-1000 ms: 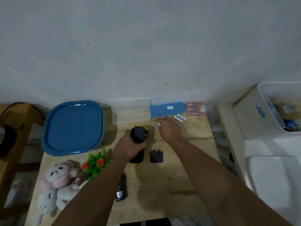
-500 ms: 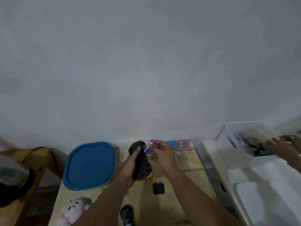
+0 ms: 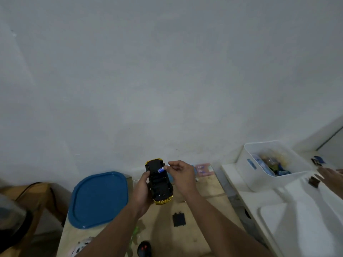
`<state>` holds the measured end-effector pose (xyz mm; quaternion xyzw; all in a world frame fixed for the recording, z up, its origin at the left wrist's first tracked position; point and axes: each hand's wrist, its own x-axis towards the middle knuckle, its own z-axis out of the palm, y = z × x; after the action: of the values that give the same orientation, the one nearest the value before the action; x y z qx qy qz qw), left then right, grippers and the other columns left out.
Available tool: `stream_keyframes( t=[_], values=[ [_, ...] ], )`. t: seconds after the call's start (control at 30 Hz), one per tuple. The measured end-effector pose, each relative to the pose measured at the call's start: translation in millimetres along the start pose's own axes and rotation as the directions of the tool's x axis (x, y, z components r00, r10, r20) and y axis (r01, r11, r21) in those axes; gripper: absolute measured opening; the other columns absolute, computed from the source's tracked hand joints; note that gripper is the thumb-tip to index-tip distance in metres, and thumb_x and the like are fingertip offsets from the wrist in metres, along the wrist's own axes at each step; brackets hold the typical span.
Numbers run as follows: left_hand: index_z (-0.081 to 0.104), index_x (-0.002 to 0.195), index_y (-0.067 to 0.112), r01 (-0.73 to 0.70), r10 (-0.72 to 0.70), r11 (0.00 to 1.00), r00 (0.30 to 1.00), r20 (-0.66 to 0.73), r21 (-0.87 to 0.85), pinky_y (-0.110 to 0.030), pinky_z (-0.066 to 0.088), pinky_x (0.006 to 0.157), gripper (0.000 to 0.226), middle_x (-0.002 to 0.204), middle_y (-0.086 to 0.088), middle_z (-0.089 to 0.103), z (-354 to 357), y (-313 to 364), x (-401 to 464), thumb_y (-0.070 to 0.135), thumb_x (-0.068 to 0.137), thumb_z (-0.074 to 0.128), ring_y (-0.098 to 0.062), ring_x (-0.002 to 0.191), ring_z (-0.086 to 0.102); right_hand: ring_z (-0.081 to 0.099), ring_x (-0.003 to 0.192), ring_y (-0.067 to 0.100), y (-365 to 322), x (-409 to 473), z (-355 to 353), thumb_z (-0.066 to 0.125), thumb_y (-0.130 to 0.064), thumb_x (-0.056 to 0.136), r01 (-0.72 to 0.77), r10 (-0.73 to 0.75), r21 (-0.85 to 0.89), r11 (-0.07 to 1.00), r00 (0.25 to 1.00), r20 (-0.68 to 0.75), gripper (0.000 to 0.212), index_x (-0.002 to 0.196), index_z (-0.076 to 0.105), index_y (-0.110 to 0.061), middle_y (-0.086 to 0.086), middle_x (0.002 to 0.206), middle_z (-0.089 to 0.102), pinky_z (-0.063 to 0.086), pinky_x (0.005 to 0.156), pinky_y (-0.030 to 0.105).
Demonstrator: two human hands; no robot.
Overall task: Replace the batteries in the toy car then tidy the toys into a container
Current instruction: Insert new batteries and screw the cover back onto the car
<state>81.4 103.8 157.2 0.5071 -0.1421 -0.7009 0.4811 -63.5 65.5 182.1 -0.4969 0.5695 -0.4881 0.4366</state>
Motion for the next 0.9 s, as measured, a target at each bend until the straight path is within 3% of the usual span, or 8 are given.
stream_keyframes(
  t=[0.17,0.27,0.4,0.53,0.67,0.77,0.9],
  values=[
    [0.069,0.125,0.012,-0.013,0.016,0.999,0.998,0.065,-0.048,-0.042,0.059,0.077,0.049,0.1,-0.018,0.079,12.5,1.8,-2.7,0.046,0.109,0.038,-0.033,0.084,0.075,0.073,0.084,0.007,5.8,-1.2,-6.3,0.085,-0.021,0.079,0.041,-0.042,-0.064,0.997,0.999,-0.012,0.016,0.093,0.078,-0.02,-0.005,0.086,0.077,0.06,0.079,0.027],
    [0.072,0.124,0.013,-0.001,0.004,1.0,0.996,0.092,-0.031,-0.044,0.059,0.082,0.051,0.111,-0.02,0.078,22.2,0.1,-1.0,0.048,0.109,0.038,-0.035,0.093,0.077,0.071,0.082,0.006,12.0,-4.0,-7.1,0.084,-0.03,0.08,0.071,-0.081,-0.153,0.986,0.995,-0.061,0.013,0.09,0.078,-0.025,-0.009,0.09,0.074,0.061,0.075,0.03],
    [0.07,0.13,0.012,0.033,-0.028,0.998,0.995,0.094,-0.048,-0.047,0.057,0.092,0.054,0.12,-0.022,0.075,36.6,-7.9,1.9,0.05,0.108,0.038,-0.038,0.108,0.073,0.063,0.085,0.0,18.4,-8.9,-9.6,0.079,-0.037,0.085,0.124,-0.173,-0.36,0.925,0.979,-0.105,0.018,0.098,0.078,-0.024,-0.01,0.099,0.06,0.05,0.072,0.009],
    [0.065,0.138,0.014,0.014,-0.01,0.997,0.999,0.049,-0.072,-0.043,0.059,0.082,0.053,0.123,-0.021,0.074,45.7,-16.9,12.3,0.049,0.109,0.037,-0.036,0.11,0.072,0.058,0.092,0.003,29.7,-17.1,-18.1,0.054,-0.047,0.099,0.25,-0.267,-0.581,0.775,0.962,0.058,0.035,0.125,0.069,-0.03,-0.013,0.113,0.052,0.053,0.074,0.017],
    [0.063,0.139,0.015,-0.005,0.005,0.998,1.0,0.002,-0.065,-0.04,0.058,0.075,0.05,0.124,-0.023,0.073,49.0,-29.2,23.7,0.047,0.109,0.038,-0.036,0.108,0.072,0.057,0.104,0.012,47.5,-19.9,-31.3,0.033,-0.052,0.101,0.326,-0.244,-0.681,0.656,0.945,0.218,0.05,0.139,0.057,-0.031,-0.006,0.128,0.048,0.057,0.08,0.03],
    [0.064,0.136,0.012,0.026,-0.028,0.998,0.999,-0.026,-0.065,-0.042,0.056,0.077,0.051,0.118,-0.023,0.075,45.7,-44.5,33.4,0.047,0.109,0.039,-0.038,0.104,0.073,0.059,0.101,0.012,54.6,-7.0,-47.5,0.045,-0.038,0.103,0.308,-0.141,-0.589,0.747,0.939,0.313,0.039,0.136,0.062,-0.026,-0.003,0.12,0.055,0.055,0.086,0.032],
    [0.06,0.141,0.013,0.033,-0.04,0.996,0.995,-0.091,-0.084,-0.042,0.061,0.072,0.049,0.118,-0.023,0.074,43.5,-58.4,55.8,0.046,0.108,0.043,-0.038,0.092,0.074,0.065,0.095,0.008,93.0,21.7,-81.7,0.054,-0.023,0.096,0.115,-0.027,-0.564,0.818,0.986,0.162,0.028,0.114,0.075,-0.021,-0.005,0.107,0.073,0.055,0.088,0.034]
  ],
)
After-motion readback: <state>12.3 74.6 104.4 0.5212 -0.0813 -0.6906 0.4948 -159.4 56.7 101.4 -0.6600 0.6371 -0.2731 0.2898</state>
